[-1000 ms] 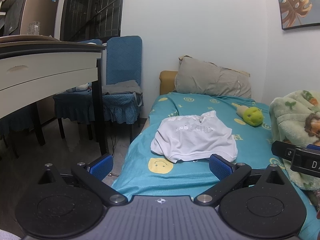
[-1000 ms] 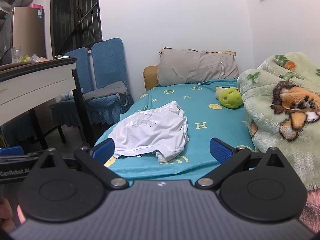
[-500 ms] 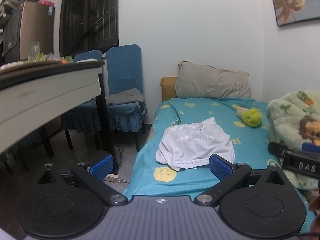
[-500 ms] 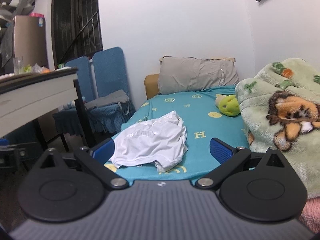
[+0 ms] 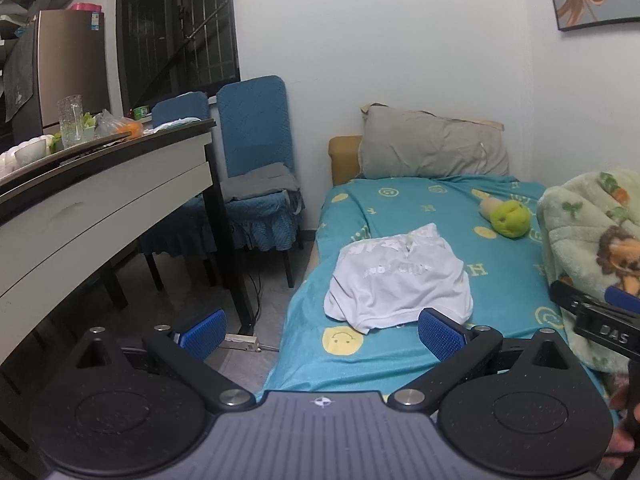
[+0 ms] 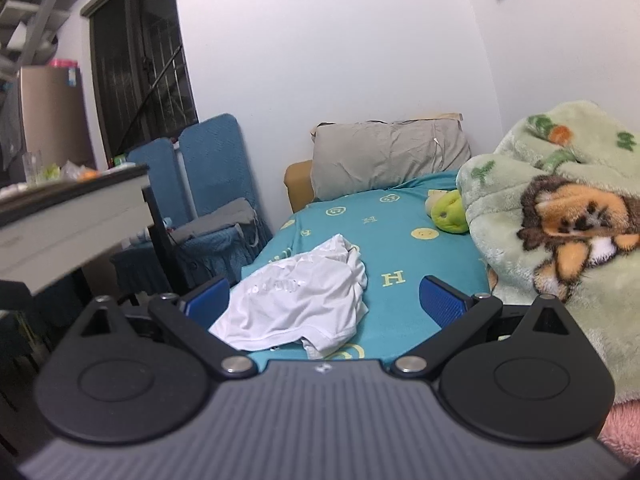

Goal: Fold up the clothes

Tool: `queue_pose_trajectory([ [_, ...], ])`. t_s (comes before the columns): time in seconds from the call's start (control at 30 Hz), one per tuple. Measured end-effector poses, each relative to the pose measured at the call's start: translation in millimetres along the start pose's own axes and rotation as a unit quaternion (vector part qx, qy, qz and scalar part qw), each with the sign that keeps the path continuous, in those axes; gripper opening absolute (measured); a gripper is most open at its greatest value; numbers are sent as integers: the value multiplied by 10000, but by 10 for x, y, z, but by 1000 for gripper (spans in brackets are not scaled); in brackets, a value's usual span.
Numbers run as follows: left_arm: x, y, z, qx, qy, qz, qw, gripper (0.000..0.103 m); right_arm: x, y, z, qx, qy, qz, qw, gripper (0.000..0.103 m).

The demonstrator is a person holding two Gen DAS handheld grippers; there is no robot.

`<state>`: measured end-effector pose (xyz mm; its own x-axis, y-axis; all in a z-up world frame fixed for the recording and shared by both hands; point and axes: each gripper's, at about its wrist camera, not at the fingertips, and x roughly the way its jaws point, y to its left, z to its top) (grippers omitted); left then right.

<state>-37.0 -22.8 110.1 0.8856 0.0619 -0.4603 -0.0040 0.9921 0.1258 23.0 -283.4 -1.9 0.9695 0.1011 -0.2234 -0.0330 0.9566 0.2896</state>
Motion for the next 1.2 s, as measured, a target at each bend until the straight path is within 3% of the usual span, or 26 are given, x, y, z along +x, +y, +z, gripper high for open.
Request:
queue_pose_trajectory([
  [0.27, -298, 115, 513, -91, -201, -65, 9997, 103, -225, 73, 491, 195, 31, 74, 9998, 103],
  [0.4, -505, 190, 864, -200, -108, -120, 9997, 103, -315, 311, 780, -673, 253, -304, 9969, 103],
  [0.53, -685, 170, 1074, -206, -59, -177, 9996, 103, -303, 524, 948, -1806, 354, -726, 9802, 103],
  [0.77, -776, 187, 1017, -475, -154, -424, 9979, 103, -169, 352, 1194, -893, 318, -260, 9952, 103],
  [0.9, -622, 269, 933, -499, -92, -165, 9986, 103, -223, 428, 1255, -866, 340, -51, 9956, 103],
  [1.07, -689, 397, 1017, -690, 22, -70, 9976, 103, -515, 543, 1405, -776, 472, 71, 9958, 103],
  [1.2, -845, 359, 1156, -531, 242, -64, 9983, 103, -900, 594, 1615, -499, 727, 158, 9960, 103],
])
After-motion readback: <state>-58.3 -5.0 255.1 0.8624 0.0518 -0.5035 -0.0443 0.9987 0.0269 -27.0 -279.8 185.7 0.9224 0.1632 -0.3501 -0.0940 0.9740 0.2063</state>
